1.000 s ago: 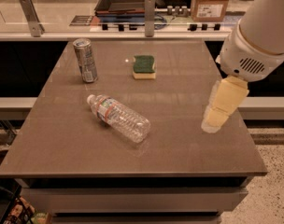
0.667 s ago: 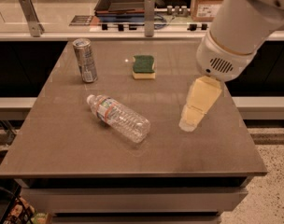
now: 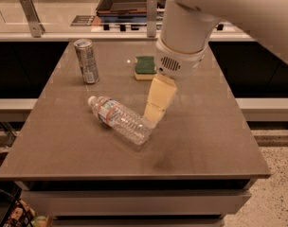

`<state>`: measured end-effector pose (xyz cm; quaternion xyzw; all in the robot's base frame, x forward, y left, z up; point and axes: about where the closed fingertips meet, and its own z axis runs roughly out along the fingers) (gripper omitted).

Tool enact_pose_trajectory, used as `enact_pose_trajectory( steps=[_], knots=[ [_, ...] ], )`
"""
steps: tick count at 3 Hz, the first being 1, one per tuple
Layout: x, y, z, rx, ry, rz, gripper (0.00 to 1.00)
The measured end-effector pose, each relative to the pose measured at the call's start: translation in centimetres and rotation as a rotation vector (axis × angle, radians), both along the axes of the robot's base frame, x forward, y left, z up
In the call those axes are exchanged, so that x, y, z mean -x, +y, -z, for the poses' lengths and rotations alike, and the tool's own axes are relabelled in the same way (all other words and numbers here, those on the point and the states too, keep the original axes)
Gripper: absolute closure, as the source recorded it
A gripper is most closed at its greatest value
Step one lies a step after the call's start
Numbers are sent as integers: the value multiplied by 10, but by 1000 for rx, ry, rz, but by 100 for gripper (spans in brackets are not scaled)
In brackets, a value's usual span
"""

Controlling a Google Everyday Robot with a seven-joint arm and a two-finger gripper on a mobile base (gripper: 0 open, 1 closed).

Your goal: Place water bottle upright

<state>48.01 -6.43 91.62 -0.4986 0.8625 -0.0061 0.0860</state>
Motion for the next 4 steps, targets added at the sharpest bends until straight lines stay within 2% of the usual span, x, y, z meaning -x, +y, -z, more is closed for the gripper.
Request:
enact_pose_trajectory(
  steps=[1,2,4],
  knots=[
    [-6,33,9,21,20,31,0],
    [1,85,20,11,41,59,0],
    [-4,90,16,-7,22,48,0]
  ],
)
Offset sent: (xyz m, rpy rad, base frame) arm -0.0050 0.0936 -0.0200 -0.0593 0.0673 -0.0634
